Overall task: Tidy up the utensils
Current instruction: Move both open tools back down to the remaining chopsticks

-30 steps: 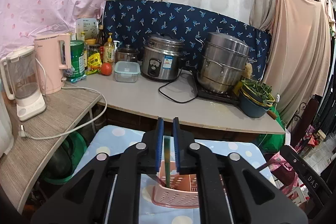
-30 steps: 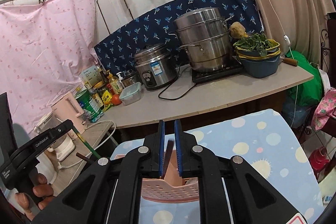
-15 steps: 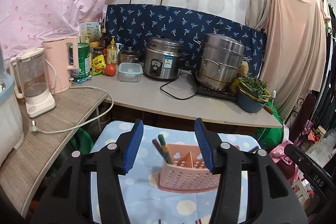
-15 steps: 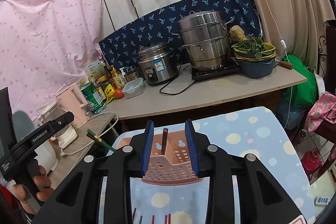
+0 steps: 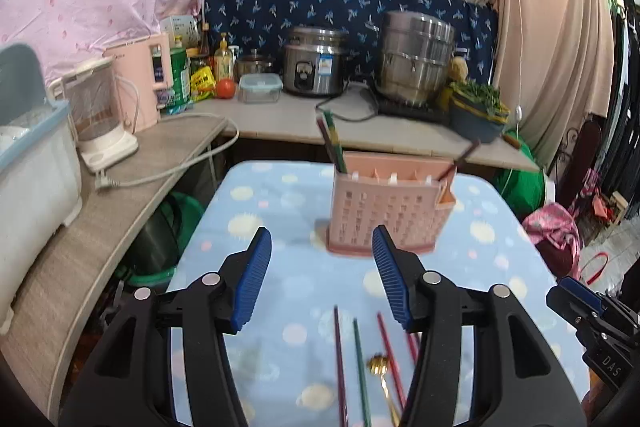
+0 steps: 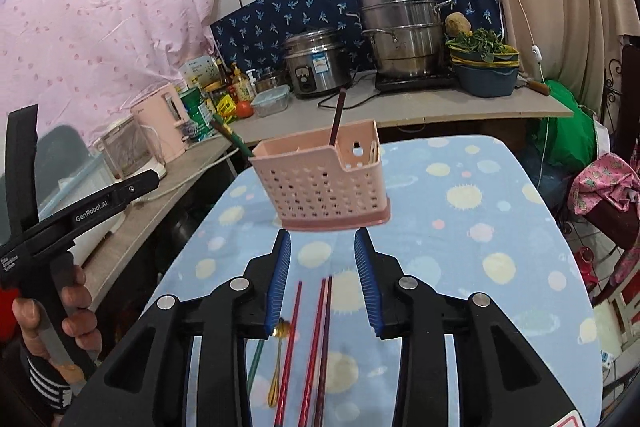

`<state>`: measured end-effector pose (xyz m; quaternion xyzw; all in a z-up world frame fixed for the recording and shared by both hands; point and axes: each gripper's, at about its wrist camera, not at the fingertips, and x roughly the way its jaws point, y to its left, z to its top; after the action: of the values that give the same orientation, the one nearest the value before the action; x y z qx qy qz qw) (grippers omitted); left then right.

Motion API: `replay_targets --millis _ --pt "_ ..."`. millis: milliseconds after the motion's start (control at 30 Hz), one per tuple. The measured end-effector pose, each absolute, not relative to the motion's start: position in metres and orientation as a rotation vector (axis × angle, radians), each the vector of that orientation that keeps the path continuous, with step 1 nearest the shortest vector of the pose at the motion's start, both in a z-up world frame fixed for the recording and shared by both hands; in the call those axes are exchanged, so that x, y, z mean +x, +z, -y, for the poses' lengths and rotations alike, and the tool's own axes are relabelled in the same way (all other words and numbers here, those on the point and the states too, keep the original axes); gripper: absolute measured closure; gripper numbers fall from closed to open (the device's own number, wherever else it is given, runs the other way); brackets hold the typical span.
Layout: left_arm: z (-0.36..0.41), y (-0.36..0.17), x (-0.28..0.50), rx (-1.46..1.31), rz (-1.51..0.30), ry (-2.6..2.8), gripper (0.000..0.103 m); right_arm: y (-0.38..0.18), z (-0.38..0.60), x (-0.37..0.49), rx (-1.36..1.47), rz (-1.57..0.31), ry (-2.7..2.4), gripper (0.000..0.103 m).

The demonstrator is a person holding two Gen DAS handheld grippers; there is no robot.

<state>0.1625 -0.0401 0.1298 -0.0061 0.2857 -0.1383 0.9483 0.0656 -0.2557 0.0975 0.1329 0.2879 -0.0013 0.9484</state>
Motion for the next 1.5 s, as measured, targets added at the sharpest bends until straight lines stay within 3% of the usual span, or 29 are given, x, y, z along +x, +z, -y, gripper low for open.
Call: replay_targets --millis 600,900,1500 --pt "0.031 0.007 0.081 0.053 -0.828 -0.243 0.053 -0.013 0.218 0.008 0.248 -0.816 -0.019 0.073" --pt "0.032 -0.018 0.068 0.046 -0.889 -0.248 0.053 -0.038 0.211 0.006 0.232 -0.853 -0.029 0.087" --pt "0.036 -0.037 0.06 0.049 -0.942 -0.276 0.053 -0.046 0.202 0.007 0.199 -0.855 -0.021 0.096"
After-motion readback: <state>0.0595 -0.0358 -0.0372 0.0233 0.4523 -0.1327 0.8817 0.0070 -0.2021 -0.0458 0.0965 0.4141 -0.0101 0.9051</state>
